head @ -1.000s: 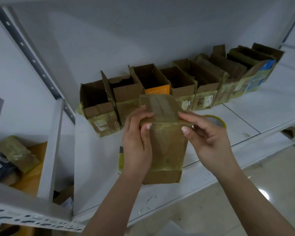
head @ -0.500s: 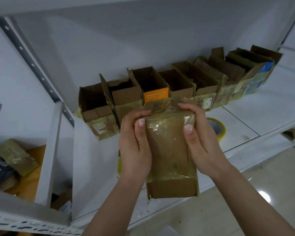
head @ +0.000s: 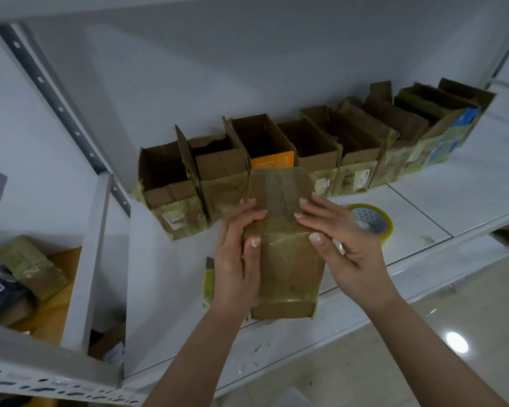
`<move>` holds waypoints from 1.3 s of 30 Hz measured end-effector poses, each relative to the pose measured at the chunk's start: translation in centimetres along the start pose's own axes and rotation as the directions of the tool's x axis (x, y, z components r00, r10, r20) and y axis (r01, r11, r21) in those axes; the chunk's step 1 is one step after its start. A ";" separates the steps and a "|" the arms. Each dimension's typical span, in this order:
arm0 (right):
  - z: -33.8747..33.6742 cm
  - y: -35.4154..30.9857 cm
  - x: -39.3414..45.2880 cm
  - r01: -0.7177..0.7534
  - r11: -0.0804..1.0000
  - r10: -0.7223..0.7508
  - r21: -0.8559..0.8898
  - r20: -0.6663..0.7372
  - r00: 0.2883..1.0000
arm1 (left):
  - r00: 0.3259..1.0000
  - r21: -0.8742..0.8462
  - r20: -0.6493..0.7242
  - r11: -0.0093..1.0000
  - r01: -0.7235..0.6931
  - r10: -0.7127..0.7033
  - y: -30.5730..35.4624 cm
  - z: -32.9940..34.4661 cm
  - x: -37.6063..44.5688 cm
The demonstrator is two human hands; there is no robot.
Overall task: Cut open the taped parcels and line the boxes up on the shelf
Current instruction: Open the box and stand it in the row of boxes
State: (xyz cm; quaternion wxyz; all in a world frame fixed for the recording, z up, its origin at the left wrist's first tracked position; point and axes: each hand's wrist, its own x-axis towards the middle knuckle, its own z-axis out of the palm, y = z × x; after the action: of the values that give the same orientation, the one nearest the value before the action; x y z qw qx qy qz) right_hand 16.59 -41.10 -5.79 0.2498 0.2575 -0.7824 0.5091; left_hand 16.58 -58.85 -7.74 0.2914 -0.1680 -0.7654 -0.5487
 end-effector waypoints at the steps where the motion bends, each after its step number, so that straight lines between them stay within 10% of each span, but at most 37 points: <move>1: 0.2 0.1 -0.2 0.014 1.000 -0.014 -0.005 -0.015 1.000 | 1.000 -0.005 0.020 1.000 0.001 -0.001 -0.2 0.0 -0.1; 13: -0.3 0.0 0.5 -0.116 0.989 0.123 -0.088 0.078 0.989 | 0.999 0.062 0.034 0.998 -0.001 -0.001 0.2 -1.3 2.8; 27: -2.2 1.1 -2.1 0.007 0.972 0.065 -0.236 0.294 0.954 | 0.921 0.050 -0.015 0.920 0.388 -0.388 2.4 -1.5 11.5; 36: -1.8 -0.7 -1.2 -0.025 0.855 -0.115 -0.517 -0.238 0.964 | 0.859 -0.187 0.040 0.841 0.508 -0.510 4.2 -0.9 11.2; 39: -2.7 -2.2 0.6 -0.222 0.895 0.078 -0.386 -0.354 0.932 | 0.870 -0.242 0.140 0.836 0.493 -0.473 4.1 -0.8 10.1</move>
State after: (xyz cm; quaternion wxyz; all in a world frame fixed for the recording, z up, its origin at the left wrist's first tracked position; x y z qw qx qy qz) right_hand 17.98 -39.44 -2.95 0.3856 0.0472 -0.8382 0.3827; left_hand 11.34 -58.87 1.85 0.0893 -0.0280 -0.7111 -0.6968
